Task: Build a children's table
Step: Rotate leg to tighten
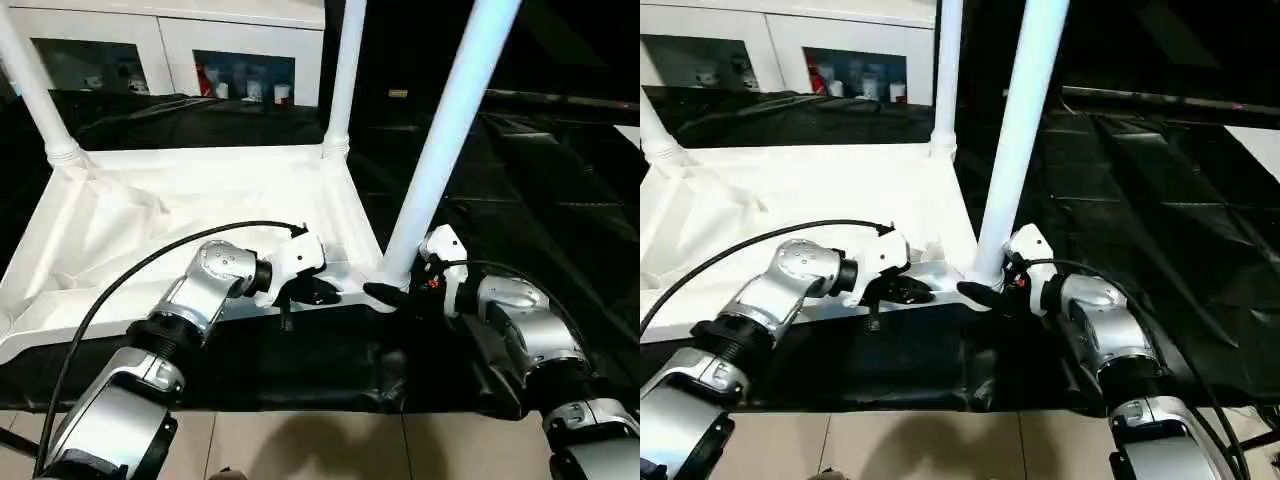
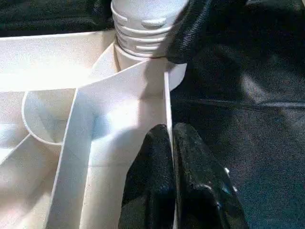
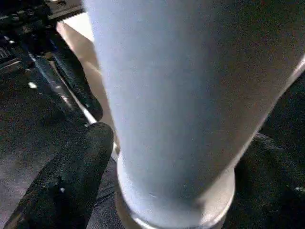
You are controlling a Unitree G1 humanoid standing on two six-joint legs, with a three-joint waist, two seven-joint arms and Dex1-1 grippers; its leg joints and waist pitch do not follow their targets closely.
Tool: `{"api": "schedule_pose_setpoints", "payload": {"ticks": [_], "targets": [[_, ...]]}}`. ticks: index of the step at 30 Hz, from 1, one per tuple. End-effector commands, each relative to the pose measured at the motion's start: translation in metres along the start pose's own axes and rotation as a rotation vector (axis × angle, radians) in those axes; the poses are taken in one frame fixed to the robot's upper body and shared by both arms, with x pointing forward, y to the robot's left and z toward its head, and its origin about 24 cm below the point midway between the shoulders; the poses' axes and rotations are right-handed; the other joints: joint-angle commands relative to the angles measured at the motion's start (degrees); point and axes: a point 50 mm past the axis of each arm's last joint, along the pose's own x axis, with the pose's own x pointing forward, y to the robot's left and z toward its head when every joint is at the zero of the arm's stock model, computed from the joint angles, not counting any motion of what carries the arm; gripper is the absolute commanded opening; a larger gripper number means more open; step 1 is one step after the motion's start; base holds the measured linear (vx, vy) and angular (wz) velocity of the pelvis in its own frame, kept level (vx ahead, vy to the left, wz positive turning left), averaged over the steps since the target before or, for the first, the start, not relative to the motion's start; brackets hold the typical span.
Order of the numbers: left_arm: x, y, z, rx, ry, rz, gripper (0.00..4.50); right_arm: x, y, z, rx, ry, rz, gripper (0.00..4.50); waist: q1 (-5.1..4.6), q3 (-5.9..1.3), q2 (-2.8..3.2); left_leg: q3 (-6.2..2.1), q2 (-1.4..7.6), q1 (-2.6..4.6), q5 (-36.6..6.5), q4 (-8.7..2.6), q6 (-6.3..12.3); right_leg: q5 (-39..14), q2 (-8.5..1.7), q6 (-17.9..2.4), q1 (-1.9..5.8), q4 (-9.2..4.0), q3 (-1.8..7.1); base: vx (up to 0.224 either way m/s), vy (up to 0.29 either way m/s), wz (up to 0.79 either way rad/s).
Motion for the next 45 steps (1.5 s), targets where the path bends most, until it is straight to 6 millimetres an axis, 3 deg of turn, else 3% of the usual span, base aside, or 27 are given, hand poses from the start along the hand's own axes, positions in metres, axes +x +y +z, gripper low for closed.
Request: {"api": "schedule_pose_setpoints", "payload": {"ticks": [1, 9, 19, 21, 23, 24, 25, 26, 27, 29, 34, 35, 36, 38, 41, 42, 44, 45], "targets": [[0.006, -0.01, -0.011, -0.017, 0.051, -0.063, 0.0, -0.002, 0.0, 0.001, -0.004, 0.007, 0.017, 3.51, -0.04, -3.63, -0.01, 0.34, 1.22, 0.02, -6.0, -3.27, 5.05, 0.3, -3.16, -15.7, 3.53, -3.18, 2.57, 0.0, 0.0, 0.0], [0.005, -0.01, -0.011, -0.024, 0.053, -0.056, 0.0, -0.005, 0.0, -0.001, 0.0, 0.042, 0.043, 2.81, 0.05, -3.64, -0.18, 0.35, 1.17, 0.03, -5.7, -3.2, 4.97, -0.5, -3.14, -15.4, 3.5, -3.18, 2.55, 0.0, 0.0, 0.0], [0.003, -0.012, -0.017, -0.027, 0.086, -0.07, 0.0, -0.005, 0.001, -0.007, 0.002, 0.061, 0.026, 2.72, -0.05, -3.69, -0.05, 0.35, 1.16, 0.04, -5.5, -3.15, 5.01, 0.2, -3.08, -15.6, 3.53, -3.1, 2.51, 0.0, 0.0, 0.0], [0.013, -0.005, -0.01, -0.076, 0.064, 0.025, 0.0, 0.003, -0.005, -0.02, 0.079, 0.077, -0.187, 2.72, -0.09, -3.63, -0.02, 0.32, 1.16, 0.06, -5.7, -3.22, 4.73, -0.5, -3.1, -15.5, 3.46, -3.15, 2.53, 0.0, 0.0, 0.0], [0.016, -0.002, -0.007, -0.087, 0.06, 0.056, 0.0, 0.006, -0.006, -0.024, 0.11, 0.086, -0.244, 2.72, -0.39, -3.17, 0.09, 0.33, 1.07, 0.23, -8.5, -3.65, 2.9, -6.5, -3.08, -14.2, 3.08, -3.99, 2.52, 0.0, 0.0, 0.0], [0.024, 0.002, -0.002, -0.107, 0.053, 0.121, 0.0, 0.012, -0.008, -0.028, 0.175, 0.078, -0.366, 2.72, -0.48, -3.2, 0.02, 0.2, 1.09, 0.42, -11.1, -3.76, 1.09, -12.3, -3.22, -12.5, 3.07, -4.43, 2.6, 0.0, 0.0, 0.0], [0.027, 0.004, 0.001, -0.114, 0.052, 0.146, 0.0, 0.015, -0.009, -0.03, 0.201, 0.073, -0.413, 2.72, -0.43, -3.14, 0.06, 0.17, 1.08, 0.52, -11.4, -3.88, 0.68, -13.5, -3.33, -12.0, 2.93, -4.67, 2.66, 0.0, 0.0, 0.0], [0.033, 0.006, 0.005, -0.128, 0.049, 0.192, 0.0, 0.02, -0.01, -0.03, 0.251, 0.05, -0.493, 2.72, -0.46, -3.23, 0.52, 0.02, 1.13, 0.6, -11.8, -3.96, -0.13, -14.1, -3.27, -11.5, 2.83, -4.62, 2.67, 0.0, 0.0, 0.0], [0.036, 0.007, 0.007, -0.133, 0.049, 0.211, 0.0, 0.023, -0.01, -0.03, 0.274, 0.041, -0.525, 2.72, -0.51, -3.35, 0.23, -0.09, 1.13, 0.47, -11.9, -4.04, -0.44, -14.0, -3.26, -11.0, 3.0, -4.74, 2.57, 0.0, 0.0, 0.0], [0.047, 0.01, 0.015, -0.168, 0.043, 0.274, 0.0, 0.035, -0.007, -0.03, 0.343, 0.022, -0.633, 2.72, -0.58, -3.28, 0.51, -0.04, 0.95, 0.45, -12.1, -4.08, -0.6, -14.2, -3.14, -10.4, 2.8, -4.89, 2.6, 0.0, 0.0, 0.0], [0.059, 0.008, 0.024, -0.154, 0.045, 0.295, 0.0, 0.059, 0.006, -0.023, 0.328, -0.001, -0.638, 2.72, -0.68, -3.3, 0.51, -0.09, 0.8, 0.32, -14.4, -4.2, -0.44, -15.9, -3.11, -9.5, 2.63, -5.4, 2.47, 0.0, 0.0, 0.0], [0.06, 0.007, 0.025, -0.144, 0.047, 0.286, 0.0, 0.065, 0.009, -0.018, 0.32, -0.031, -0.61, 3.28, -0.63, -3.33, 0.54, -0.07, 0.79, 0.3, -14.3, -4.17, -0.15, -15.5, -3.09, -9.3, 2.6, -5.44, 2.5, 0.0, 0.0, 0.0], [0.06, 0.007, 0.025, -0.139, 0.047, 0.281, 0.0, 0.066, 0.01, -0.015, 0.299, -0.045, -0.598, 3.42, -0.64, -3.35, 0.49, -0.04, 0.74, 0.25, -14.1, -4.15, 0.04, -15.1, -3.07, -9.3, 2.63, -5.43, 2.52, 0.0, 0.0, 0.0], [0.059, 0.007, 0.023, -0.131, 0.046, 0.276, 0.0, 0.067, 0.009, -0.011, 0.284, -0.064, -0.586, 3.48, -0.65, -3.34, 0.26, -0.06, 0.84, 0.07, -13.3, -4.19, 0.5, -13.6, -3.06, -9.6, 2.71, -5.26, 2.49, 0.0, 0.0, 0.0], [0.056, 0.007, 0.02, -0.116, 0.051, 0.275, 0.0, 0.066, 0.007, -0.007, 0.283, -0.086, -0.577, 3.86, -0.66, -3.33, 0.41, -0.07, 0.85, 0.06, -13.3, -4.23, 0.76, -13.6, -3.1, -9.9, 2.75, -5.22, 2.5, 0.0, 0.0, 0.0], [0.055, 0.007, 0.019, -0.112, 0.052, 0.272, 0.0, 0.065, 0.006, -0.005, 0.274, -0.09, -0.571, 3.86, -0.77, -3.33, -0.05, -0.04, 0.87, -0.02, -13.3, -4.22, 0.94, -13.6, -3.08, -9.9, 2.78, -5.25, 2.48, 0.0, 0.0, 0.0], [0.051, 0.007, 0.015, -0.105, 0.052, 0.255, 0.0, 0.06, 0.003, -0.002, 0.232, -0.097, -0.525, 4.0, -0.72, -3.31, 0.21, -0.11, 0.89, -0.05, -13.4, -4.27, 1.12, -14.1, -3.18, -9.9, 2.81, -5.22, 2.48, 0.0, 0.0, 0.0], [0.049, 0.007, 0.013, -0.103, 0.051, 0.246, 0.0, 0.057, 0.002, 0.0, 0.209, -0.101, -0.492, 4.0, -0.76, -3.39, -0.07, -0.12, 0.9, -0.15, -12.9, -4.16, 1.6, -13.8, -3.21, -10.0, 2.96, -5.16, 2.43, 0.0, 0.0, 0.0]]}}
